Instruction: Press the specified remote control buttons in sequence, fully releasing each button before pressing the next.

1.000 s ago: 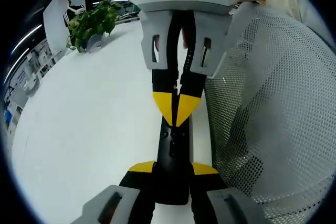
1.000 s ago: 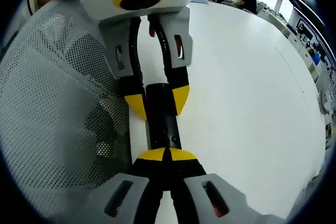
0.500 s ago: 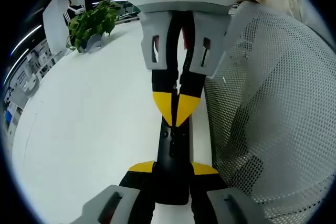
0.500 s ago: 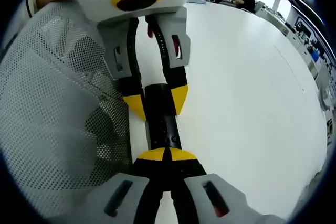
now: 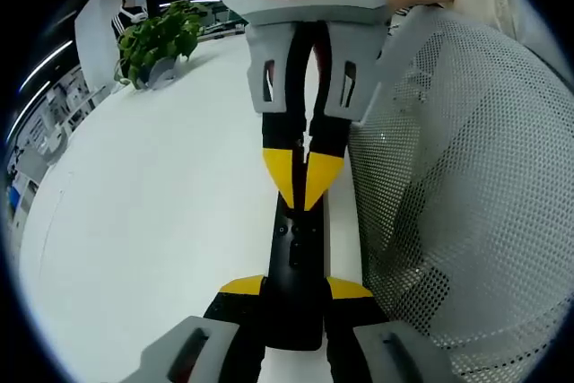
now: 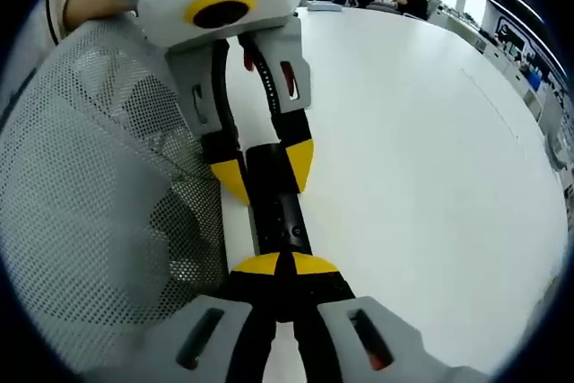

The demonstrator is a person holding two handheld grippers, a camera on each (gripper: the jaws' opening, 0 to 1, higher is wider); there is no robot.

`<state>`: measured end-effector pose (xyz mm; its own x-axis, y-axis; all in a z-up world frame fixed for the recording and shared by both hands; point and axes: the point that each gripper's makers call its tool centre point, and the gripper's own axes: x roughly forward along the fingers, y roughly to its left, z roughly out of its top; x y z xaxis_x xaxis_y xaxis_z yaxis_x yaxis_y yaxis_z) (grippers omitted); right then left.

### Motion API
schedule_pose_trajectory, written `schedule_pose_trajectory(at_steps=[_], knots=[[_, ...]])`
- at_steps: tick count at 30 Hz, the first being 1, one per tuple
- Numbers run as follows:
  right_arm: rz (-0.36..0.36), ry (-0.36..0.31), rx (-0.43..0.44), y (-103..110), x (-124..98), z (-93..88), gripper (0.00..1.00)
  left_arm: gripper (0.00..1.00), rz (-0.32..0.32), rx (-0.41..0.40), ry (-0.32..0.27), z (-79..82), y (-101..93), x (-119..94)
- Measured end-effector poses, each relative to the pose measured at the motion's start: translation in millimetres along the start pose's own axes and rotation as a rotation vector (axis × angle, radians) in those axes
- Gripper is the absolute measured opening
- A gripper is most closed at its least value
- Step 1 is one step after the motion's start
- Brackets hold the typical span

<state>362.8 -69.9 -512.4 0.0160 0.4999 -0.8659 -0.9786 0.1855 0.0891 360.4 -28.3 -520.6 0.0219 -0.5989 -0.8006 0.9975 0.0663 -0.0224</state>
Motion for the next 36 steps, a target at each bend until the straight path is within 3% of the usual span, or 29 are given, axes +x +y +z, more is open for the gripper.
schedule_pose_trajectory(at_steps=[19,30,36], knots=[[0.008,0.019,-0.020,-2.6,-6.4,-9.9,0.07,0.24,0.000,0.000,0.000,-0.2,0.2,0.0],[0.033,0.068,-0.151,-1.4,-3.5,-9.4,0.08,0.24,0.000,0.008,0.004,-0.5,-0.1,-0.3],[0.049,0.119,-0.167,-2.0,-1.4,-8.5,0.08,0.24,-0.002,0.010,0.004,-0.6,0.0,-0.2]])
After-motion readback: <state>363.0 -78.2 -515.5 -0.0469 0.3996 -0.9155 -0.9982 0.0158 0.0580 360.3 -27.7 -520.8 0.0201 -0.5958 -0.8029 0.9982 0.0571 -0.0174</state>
